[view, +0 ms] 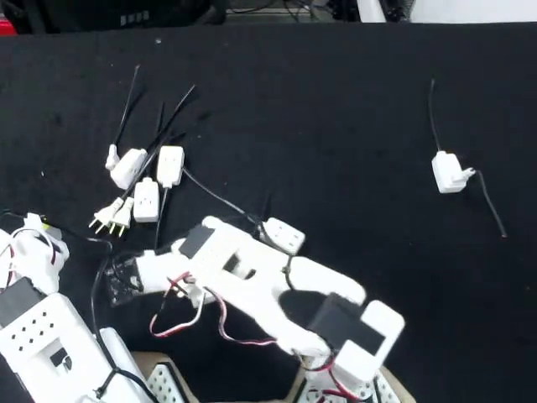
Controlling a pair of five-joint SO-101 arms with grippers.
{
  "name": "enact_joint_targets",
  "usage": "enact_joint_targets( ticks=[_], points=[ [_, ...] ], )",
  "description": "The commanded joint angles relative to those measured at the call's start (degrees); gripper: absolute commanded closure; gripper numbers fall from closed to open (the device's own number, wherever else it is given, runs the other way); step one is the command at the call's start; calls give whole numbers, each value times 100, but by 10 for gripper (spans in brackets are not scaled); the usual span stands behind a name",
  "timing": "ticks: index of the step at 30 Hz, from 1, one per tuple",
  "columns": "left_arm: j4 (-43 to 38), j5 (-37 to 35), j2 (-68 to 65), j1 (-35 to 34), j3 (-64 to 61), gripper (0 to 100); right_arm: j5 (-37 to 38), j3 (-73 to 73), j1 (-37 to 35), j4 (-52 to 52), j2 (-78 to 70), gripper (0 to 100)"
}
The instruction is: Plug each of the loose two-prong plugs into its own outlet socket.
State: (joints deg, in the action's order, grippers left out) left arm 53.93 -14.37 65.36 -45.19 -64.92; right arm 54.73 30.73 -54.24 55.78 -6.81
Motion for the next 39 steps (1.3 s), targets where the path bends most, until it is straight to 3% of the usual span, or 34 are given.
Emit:
enact_joint_targets(
  ticks=[1, 5, 10, 15, 20, 24, 29, 34, 39],
  points=[
    [-79, -62, 105, -22, 57, 791, 149, -171, -62, -229, -145, 797],
    [-79, -62, 114, -31, 48, 791, -325, -268, 79, 62, -31, 988],
    [-79, -62, 114, -4, 48, 791, -1433, -136, 360, 826, 752, 985],
    [-79, -62, 88, 4, 40, 791, -2664, 690, 1169, 949, 1921, 988],
    [-79, -35, 123, 409, -40, 791, -2822, 1420, 2198, 1363, 3618, 988],
    [-79, 0, 132, 1323, -224, 791, -2857, 2369, 2277, 958, 4796, 988],
    [-79, 237, 141, 2870, -382, 791, -3490, 3345, 2277, -695, 5613, 988],
    [-114, 229, 141, 4303, -391, 789, -4035, 4426, 2277, -2541, 5719, 988],
    [-264, 220, 141, 5218, -426, 788, -4070, 4840, 2031, -3015, 5727, 988]
  ],
)
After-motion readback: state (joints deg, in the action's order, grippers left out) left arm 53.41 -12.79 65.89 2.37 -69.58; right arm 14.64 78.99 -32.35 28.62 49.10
